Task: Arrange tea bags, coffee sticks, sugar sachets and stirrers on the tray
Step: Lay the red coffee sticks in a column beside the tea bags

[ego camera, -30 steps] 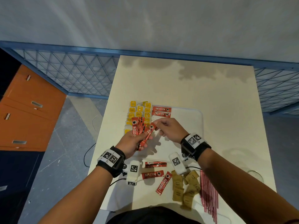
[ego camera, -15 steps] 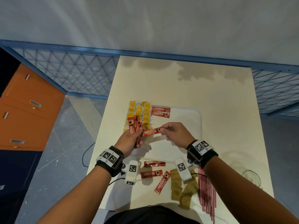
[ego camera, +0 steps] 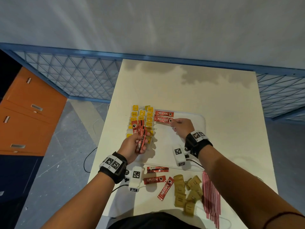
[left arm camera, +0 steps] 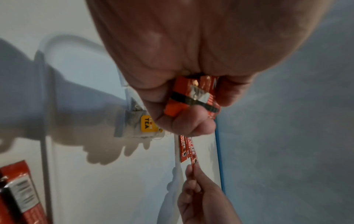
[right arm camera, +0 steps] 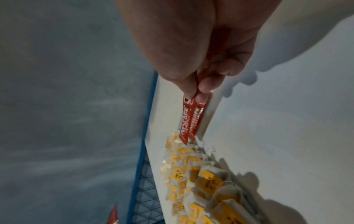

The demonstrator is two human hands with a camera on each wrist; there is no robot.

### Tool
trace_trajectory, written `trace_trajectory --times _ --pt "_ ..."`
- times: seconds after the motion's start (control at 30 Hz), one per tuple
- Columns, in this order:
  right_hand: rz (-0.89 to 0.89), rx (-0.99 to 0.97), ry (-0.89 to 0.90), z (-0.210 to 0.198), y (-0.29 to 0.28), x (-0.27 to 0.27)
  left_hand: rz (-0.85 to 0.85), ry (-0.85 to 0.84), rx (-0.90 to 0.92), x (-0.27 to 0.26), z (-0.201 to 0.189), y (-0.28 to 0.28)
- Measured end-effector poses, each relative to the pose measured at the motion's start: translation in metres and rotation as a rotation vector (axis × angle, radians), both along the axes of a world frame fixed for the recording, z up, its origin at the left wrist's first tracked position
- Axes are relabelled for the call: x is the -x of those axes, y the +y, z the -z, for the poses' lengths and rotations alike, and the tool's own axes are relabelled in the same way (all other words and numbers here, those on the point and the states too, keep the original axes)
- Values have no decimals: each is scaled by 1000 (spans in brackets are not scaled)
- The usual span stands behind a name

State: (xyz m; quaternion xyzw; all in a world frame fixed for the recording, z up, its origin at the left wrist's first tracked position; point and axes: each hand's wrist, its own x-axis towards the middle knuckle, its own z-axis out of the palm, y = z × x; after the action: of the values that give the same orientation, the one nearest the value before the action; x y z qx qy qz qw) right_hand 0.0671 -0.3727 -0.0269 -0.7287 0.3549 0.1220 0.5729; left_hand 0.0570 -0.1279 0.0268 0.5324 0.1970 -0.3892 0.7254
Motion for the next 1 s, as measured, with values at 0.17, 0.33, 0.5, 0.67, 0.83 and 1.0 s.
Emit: trace_trajectory --times 0.17,0.33,0.5,0.67,0.83,1.0 --pt "-3 22 93 24 0 1 5 -50 -78 6 -1 -2" --pt "-49 170 102 24 0 -2 51 -63 -58 10 2 1" --pt "-97 297 106 23 -1 -5 52 -57 -53 13 3 1" --pt "-143 278 47 11 5 2 33 -66 -91 14 2 -2" --pt "-375 -58 -56 -33 29 21 68 -106 -121 11 4 -7" --pt "-459 -190 -121 -48 37 38 132 -158 -147 11 2 -14"
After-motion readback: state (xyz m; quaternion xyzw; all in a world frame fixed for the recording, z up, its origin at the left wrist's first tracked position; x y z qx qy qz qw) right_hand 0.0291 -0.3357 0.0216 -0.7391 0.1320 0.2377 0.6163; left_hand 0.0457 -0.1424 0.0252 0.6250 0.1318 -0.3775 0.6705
